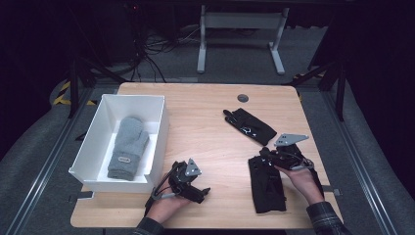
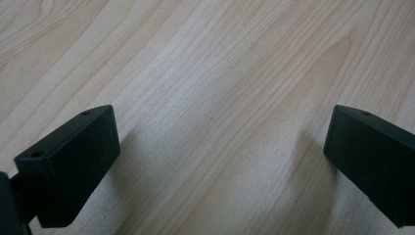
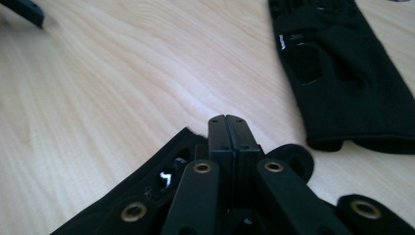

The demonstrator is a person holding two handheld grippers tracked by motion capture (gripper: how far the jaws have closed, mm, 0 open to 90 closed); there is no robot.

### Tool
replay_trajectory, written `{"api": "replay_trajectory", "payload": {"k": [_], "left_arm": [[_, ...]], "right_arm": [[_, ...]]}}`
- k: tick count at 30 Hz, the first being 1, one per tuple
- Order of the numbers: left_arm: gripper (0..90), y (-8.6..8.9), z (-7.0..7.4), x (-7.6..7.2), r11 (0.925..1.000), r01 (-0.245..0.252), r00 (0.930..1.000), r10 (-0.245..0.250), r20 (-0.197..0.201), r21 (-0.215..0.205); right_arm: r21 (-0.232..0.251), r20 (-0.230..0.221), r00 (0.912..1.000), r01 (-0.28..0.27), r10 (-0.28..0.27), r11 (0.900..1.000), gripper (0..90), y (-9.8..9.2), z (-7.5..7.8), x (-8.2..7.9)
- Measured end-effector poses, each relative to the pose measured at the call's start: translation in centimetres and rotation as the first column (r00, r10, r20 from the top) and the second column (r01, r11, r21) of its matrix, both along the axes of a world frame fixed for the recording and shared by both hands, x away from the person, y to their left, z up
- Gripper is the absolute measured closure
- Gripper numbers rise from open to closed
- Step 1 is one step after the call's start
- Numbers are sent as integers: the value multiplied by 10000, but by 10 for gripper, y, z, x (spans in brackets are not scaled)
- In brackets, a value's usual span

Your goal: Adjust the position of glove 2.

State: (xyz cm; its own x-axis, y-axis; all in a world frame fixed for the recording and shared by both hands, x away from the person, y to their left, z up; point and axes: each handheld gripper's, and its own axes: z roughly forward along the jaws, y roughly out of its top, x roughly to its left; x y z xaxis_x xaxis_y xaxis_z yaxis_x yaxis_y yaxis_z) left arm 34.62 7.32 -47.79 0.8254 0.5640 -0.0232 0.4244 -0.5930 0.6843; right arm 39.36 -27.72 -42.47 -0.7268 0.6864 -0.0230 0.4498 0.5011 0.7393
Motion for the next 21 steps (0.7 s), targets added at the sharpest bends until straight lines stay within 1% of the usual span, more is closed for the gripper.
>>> {"api": "replay_trajectory", "payload": {"k": [4, 8, 10, 11, 12, 17, 21], "left_arm": [[5, 0, 0, 0, 10000, -3, 10000, 3, 1, -4], [5, 0, 0, 0, 10000, -2, 10000, 2, 1, -1], [5, 0, 0, 0, 10000, 2, 10000, -1, 3, -6], [5, 0, 0, 0, 10000, -3, 10000, 3, 1, -4], [5, 0, 0, 0, 10000, -16, 10000, 16, 1, -25], [5, 0, 0, 0, 10000, -4, 10000, 4, 1, -4], [6, 0, 0, 0, 10000, -5, 10000, 5, 5, 4]], "right_arm": [[-14, 13, 9999, 149, -149, 9999, 900, -1, 1, 12], [111, 66, 9992, 392, -393, 9992, 900, -1, 2, 26], [88, 111, 9988, 483, -484, 9988, 900, 0, 2, 32], [165, 164, 9983, 550, -553, 9983, 900, 1, 2, 36], [115, 92, 9983, 578, -579, 9983, 900, 2, 1, 40], [111, 67, 9972, 748, -749, 9971, 900, 8, 0, 56], [-36, -32, 9962, 867, -868, 9962, 900, 14, -2, 72]]}}
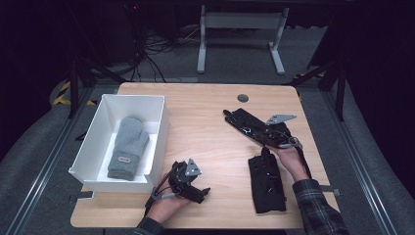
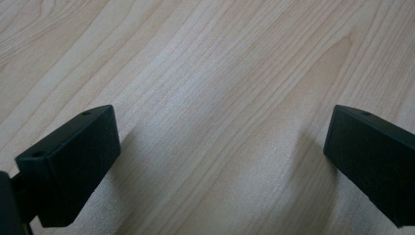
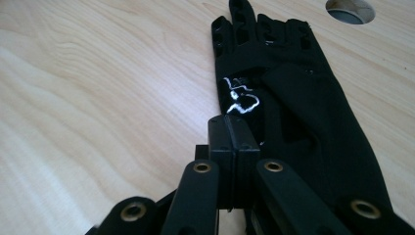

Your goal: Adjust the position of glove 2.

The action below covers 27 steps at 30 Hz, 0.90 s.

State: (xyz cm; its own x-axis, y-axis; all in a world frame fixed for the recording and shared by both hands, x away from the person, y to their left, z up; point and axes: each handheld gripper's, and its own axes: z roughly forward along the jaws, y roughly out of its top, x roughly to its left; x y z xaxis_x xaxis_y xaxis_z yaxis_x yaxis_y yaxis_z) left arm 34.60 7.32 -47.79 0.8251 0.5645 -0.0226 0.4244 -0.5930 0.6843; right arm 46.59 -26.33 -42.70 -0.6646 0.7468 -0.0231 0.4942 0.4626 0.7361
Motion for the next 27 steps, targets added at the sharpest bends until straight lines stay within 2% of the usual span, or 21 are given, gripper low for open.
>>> {"api": "replay_trajectory", "payload": {"k": [1, 2, 6, 14, 15, 22, 27], "left_arm": [[7, 0, 0, 0, 10000, 0, 10000, 0, 0, 0], [7, 0, 0, 0, 10000, 1, 10000, -1, 0, 2], [6, 0, 0, 0, 10000, 1, 10000, -1, 1, 0], [6, 0, 0, 0, 10000, 3, 10000, -3, -3, -2], [7, 0, 0, 0, 10000, 4, 10000, -4, -5, -2], [6, 0, 0, 0, 10000, 2, 10000, -2, -4, -2], [7, 0, 0, 0, 10000, 9, 10000, -9, -8, -2]], "right_arm": [[0, 0, 10000, 0, 0, 10000, 900, 0, 0, 0], [-189, -112, 9999, 76, -78, 9998, 900, 3, -3, 10], [-198, -321, 9993, 204, -210, 9996, 900, 3, -7, 23], [-782, -743, 9968, 220, -279, 9967, 900, 6, -22, 33], [-642, -772, 9966, 234, -284, 9977, 900, 6, -22, 33], [-587, -1021, 9941, -433, 371, 9973, 900, 16, -22, 28], [-641, -1123, 9896, -979, 903, 9931, 900, 32, -22, 21]]}}
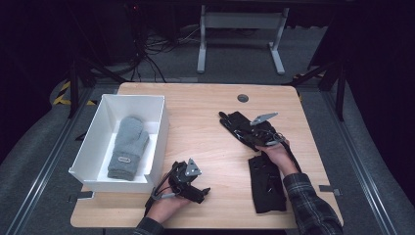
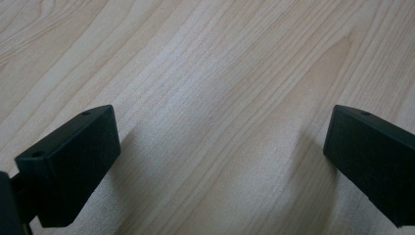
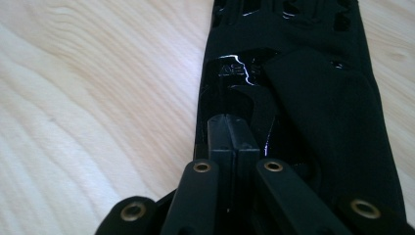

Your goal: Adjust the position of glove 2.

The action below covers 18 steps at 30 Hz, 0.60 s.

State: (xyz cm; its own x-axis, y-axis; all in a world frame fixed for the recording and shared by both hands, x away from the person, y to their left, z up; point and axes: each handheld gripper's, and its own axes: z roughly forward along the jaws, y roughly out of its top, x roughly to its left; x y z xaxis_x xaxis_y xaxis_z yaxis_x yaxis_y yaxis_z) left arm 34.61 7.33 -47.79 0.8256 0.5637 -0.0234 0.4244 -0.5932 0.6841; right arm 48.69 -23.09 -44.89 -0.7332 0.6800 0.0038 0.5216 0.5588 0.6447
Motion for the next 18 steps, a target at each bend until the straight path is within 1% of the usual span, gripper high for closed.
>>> {"api": "replay_trajectory", "payload": {"k": [4, 8, 12, 15, 16, 18], "left_arm": [[7, 0, 0, 0, 10000, 1, 10000, -1, -2, 3], [7, 0, 0, 0, 10000, 1, 10000, -1, -3, 2], [7, 0, 0, 0, 10000, -2, 10000, 2, -5, 1], [7, 0, 0, 0, 10000, -3, 10000, 3, -3, -2], [7, 0, 0, 0, 10000, -4, 10000, 4, -3, -3], [7, 0, 0, 0, 10000, -1, 10000, 1, -4, -2]], "right_arm": [[-95, -70, 9990, -450, 450, 9989, 900, 14, 0, -5], [62, -140, 9960, -877, 878, 9961, 900, 25, -1, -12], [215, -246, 9893, -1434, 1439, 9894, 900, 36, -2, -23], [358, -391, 9837, -1743, 1756, 9840, 900, 43, -2, -32], [343, -351, 9808, -1907, 1919, 9810, 900, 45, -2, -36], [442, -286, 9802, -1946, 1960, 9799, 900, 46, 1, -40]]}}
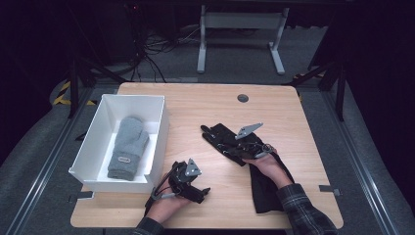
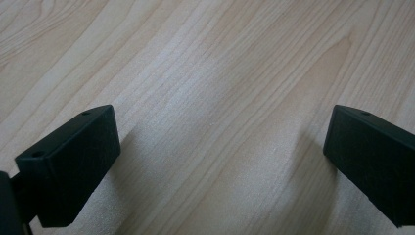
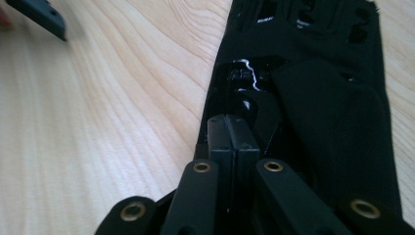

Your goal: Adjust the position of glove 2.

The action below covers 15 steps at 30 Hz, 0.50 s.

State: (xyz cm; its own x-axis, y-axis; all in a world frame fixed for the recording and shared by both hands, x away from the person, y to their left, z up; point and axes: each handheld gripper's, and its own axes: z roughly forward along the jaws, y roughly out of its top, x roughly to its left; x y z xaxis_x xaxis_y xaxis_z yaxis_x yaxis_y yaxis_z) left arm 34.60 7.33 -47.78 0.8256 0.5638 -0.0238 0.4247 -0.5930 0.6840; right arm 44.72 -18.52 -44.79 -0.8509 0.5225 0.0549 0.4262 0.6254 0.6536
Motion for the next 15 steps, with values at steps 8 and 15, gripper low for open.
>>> {"api": "replay_trajectory", "payload": {"k": [8, 15], "left_arm": [[7, 0, 0, 0, 10000, -1, 10000, 1, 5, 0], [7, 0, 0, 0, 10000, 2, 10000, -2, 3, 2]], "right_arm": [[344, 694, 9959, 562, -585, 9978, 900, -34, 20, -10], [-305, 545, 9905, 1280, -1262, 9913, 900, -57, 4, -6]]}}
